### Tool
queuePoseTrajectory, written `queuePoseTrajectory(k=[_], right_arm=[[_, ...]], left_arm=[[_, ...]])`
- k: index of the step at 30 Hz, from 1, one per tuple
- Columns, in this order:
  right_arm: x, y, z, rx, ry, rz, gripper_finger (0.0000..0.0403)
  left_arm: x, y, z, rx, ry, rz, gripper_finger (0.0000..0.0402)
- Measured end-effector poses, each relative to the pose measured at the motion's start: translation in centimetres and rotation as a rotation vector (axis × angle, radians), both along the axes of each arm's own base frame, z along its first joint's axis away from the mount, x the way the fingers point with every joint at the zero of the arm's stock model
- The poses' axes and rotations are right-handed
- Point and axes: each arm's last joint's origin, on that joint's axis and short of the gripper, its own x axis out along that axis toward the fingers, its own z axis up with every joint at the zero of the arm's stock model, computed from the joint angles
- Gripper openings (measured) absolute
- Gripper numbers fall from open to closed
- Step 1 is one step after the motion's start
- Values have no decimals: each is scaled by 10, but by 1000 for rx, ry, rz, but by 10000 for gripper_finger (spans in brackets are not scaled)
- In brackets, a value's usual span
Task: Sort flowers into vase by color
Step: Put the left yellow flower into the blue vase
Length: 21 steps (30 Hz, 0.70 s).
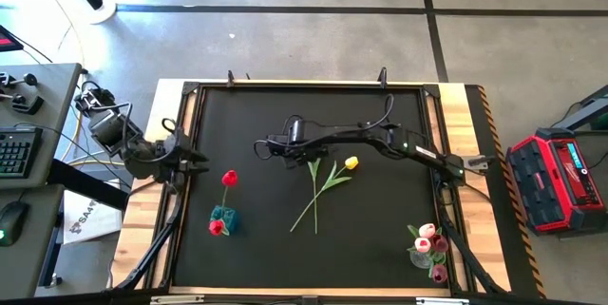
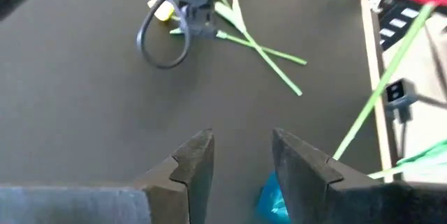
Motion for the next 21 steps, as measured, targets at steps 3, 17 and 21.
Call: queuePoseTrajectory(k=[3, 17, 21], right_arm=[[1, -7, -2, 13, -7, -16, 176], [6, -32, -21, 85, -49, -87, 77], [8, -29, -23, 88, -50, -78, 61]], left_arm=[[-3, 2, -3, 31, 36, 0, 130], [-7, 6, -7, 117, 92, -33, 130], [-7, 7, -6, 144, 82, -31, 130]])
